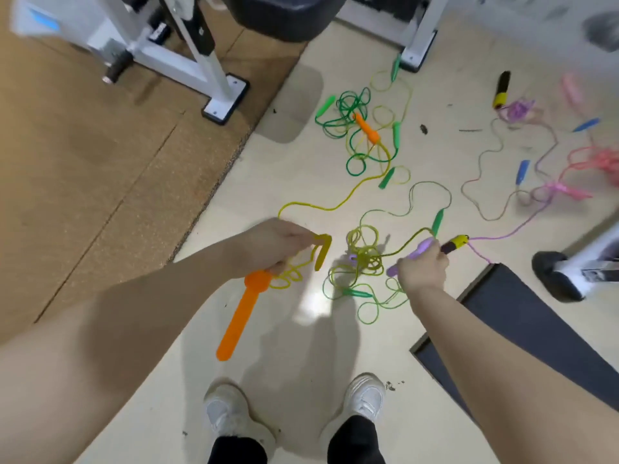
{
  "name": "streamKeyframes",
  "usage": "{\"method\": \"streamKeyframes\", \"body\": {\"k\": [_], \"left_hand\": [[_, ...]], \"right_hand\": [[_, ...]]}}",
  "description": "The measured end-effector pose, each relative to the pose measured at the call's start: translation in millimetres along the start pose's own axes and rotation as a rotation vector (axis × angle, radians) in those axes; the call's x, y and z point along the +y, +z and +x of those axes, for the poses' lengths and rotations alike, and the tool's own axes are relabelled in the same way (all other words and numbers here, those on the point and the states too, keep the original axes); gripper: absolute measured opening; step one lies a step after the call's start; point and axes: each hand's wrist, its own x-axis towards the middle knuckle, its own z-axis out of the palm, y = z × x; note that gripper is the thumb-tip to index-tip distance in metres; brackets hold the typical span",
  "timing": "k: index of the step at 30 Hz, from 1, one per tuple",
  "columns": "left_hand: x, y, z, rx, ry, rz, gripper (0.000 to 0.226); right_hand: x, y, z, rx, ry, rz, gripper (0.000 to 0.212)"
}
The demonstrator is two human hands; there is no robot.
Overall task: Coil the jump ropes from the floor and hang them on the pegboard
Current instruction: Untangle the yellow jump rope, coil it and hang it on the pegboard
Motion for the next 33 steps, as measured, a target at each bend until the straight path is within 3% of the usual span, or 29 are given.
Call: {"method": "streamKeyframes", "body": {"k": [4, 7, 10, 13, 15, 20, 23, 25, 28, 31, 33], "left_hand": [[88.5, 31.6, -49.9, -0.162, 0.093, 0.084, 0.022], [147.1, 56.0, -86.5, -0.186, 0.166, 0.056, 0.012], [204.2, 73.7, -123.9, -0.058, 0.286, -0.147, 0.005], [256.4, 84.7, -162.4, 0.063, 0.46, -0.314, 0.023], [279.4, 91.9, -185.1, 0.112, 0.53, -0.375, 0.025], [299.6, 110.2, -213.7, 0.269, 0.584, -0.512, 0.021], [307.3, 121.0, -219.9, 0.34, 0.581, -0.659, 0.024], [320.3, 127.1, -223.8, 0.338, 0.593, -0.844, 0.025], [339.0, 131.3, -226.3, 0.333, 0.613, -1.068, 0.024], [342.4, 136.8, -221.9, 0.244, 0.581, -1.054, 0.02], [339.7, 147.2, -217.5, 0.121, 0.524, -0.886, 0.017]], "right_hand": [[-37.4, -68.2, -62.8, -0.403, -0.421, 0.141, 0.072], [-65.5, -125.5, -100.1, -0.641, -0.499, 0.25, 0.043], [-75.0, -179.0, -116.7, -0.625, -0.525, 0.188, 0.022], [-73.5, -233.9, -127.1, -0.535, -0.478, 0.131, 0.039], [-74.5, -269.2, -135.8, -0.485, -0.43, 0.24, 0.047], [-84.7, -341.8, -155.1, -0.273, -0.373, 0.579, 0.039], [-72.5, -376.2, -164.2, -0.173, -0.464, 0.541, 0.04], [-57.2, -392.6, -169.1, -0.295, -0.471, 0.428, 0.04], [-33.5, -405.9, -172.7, -0.514, -0.44, 0.482, 0.023], [-23.6, -409.6, -177.2, -0.358, -0.426, 0.415, 0.024], [-28.1, -409.7, -182.2, -0.263, -0.415, 0.468, 0.028]]}}
